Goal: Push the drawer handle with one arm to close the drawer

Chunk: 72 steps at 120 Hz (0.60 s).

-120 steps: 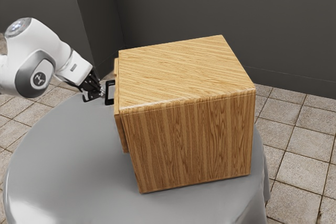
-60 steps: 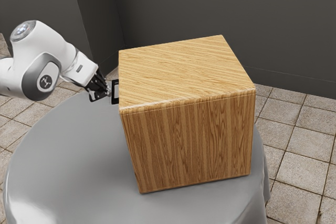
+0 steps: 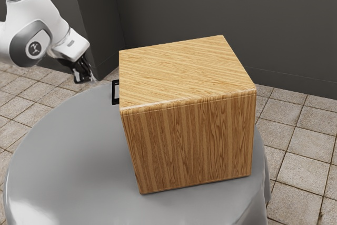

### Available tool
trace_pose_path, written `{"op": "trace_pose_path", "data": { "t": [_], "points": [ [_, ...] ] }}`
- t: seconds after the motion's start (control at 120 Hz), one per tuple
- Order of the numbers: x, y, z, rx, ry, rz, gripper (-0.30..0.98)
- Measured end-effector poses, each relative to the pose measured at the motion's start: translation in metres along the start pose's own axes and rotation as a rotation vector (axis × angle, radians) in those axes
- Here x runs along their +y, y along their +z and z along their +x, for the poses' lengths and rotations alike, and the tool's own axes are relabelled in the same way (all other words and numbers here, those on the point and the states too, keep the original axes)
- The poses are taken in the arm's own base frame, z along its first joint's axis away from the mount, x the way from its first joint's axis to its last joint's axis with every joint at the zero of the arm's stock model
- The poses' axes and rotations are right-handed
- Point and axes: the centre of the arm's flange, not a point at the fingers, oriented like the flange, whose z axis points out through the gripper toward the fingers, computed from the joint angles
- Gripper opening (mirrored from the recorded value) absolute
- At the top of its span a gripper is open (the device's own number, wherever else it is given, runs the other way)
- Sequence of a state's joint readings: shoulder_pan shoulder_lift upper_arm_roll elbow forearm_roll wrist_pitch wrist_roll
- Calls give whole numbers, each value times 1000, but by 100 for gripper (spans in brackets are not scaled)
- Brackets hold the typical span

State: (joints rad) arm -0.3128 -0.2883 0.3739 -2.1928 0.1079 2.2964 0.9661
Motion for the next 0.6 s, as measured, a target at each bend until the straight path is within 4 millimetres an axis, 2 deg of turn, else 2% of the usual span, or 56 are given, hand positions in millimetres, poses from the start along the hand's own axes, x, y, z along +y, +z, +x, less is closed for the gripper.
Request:
{"op": "trace_pose_path", "data": {
  "t": [0.092, 0.25, 0.358, 0.467, 0.6],
  "points": [
    [-2, -9, -1, -53, -27, -38, -8],
    [-6, -34, 0, -126, -93, -99, 27],
    [-3, -42, 2, -168, -132, -125, 44],
    [-3, -66, 14, -199, -160, -112, 54],
    [1, -69, 13, -250, -216, -129, 61]
  ]
}}
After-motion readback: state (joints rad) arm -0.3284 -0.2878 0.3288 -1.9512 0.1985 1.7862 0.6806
